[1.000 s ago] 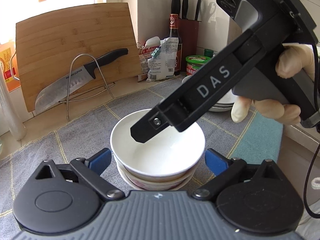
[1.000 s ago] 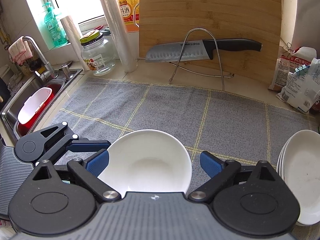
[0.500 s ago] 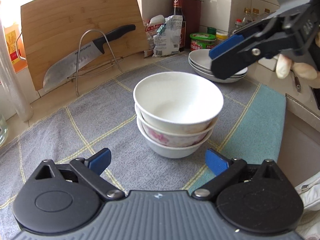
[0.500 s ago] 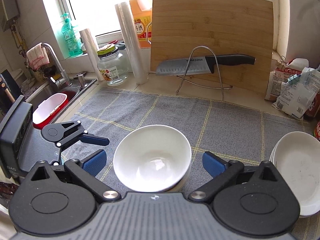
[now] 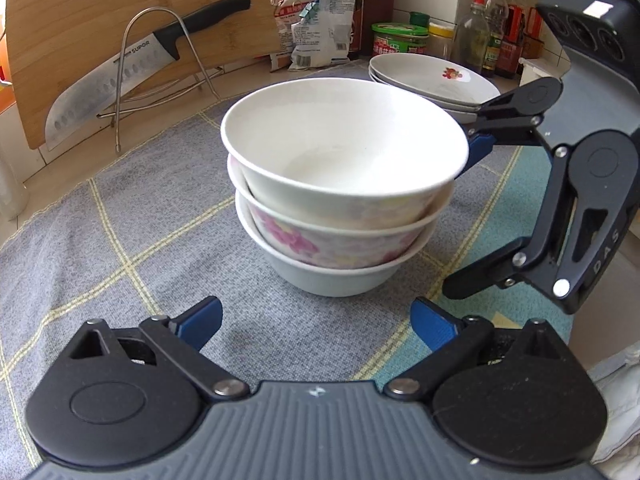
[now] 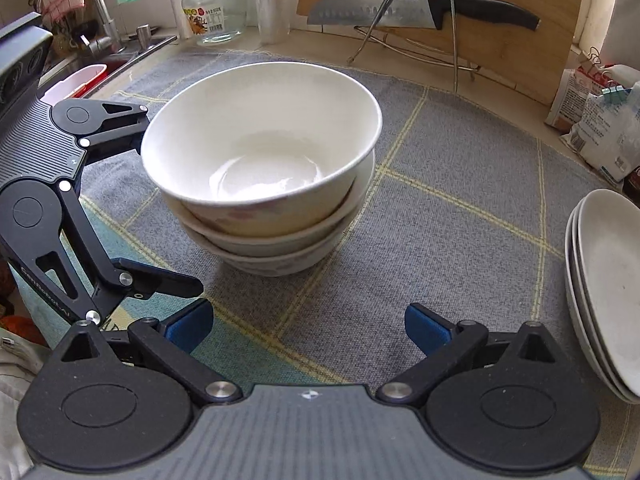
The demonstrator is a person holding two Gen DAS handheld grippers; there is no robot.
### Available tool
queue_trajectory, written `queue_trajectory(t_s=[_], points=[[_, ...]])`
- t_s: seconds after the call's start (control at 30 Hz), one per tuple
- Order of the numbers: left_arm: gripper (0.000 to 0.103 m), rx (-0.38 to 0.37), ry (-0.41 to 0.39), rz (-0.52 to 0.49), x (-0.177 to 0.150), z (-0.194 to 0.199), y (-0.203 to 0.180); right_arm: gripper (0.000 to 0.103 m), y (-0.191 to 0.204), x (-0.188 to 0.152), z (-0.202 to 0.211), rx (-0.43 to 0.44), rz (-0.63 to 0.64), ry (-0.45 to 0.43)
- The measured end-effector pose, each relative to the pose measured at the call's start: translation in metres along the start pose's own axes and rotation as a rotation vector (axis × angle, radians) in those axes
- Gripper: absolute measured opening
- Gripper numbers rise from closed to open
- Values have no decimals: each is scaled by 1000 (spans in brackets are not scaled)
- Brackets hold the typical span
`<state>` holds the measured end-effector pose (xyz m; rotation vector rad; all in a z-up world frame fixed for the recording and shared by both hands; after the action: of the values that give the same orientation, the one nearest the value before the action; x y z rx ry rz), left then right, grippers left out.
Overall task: Organize plates and bowls
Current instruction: 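Close the left tool on one side of the bowl stack while the right tool grips the other side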
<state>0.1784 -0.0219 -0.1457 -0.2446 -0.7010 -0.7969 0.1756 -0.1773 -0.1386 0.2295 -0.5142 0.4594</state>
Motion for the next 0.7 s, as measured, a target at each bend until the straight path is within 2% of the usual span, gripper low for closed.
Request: queue_trajectory(t_s=[0.17,0.27,0.7], points=[[100,22,23,8,-1,-10,-2,103,-2,-1,-13,29,78,14],[102,35,34,15,-1,-10,-4,103,-1,-4,-15,37,159,0],[103,97,8,87,0,-11,-6,103,-17,-16,-8,147,287,-85]])
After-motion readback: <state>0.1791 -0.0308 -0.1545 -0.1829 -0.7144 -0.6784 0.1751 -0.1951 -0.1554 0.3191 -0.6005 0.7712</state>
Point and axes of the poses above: each gripper's, at about its wrist camera, not at the fingertips, and z roughly against the way its jaws point, y to its left, x to its top, the point moved 5 cm from there along -z, roughly the way its jaws point, and after that the axes turned 4 degrees about x, right-handed, at the moved point
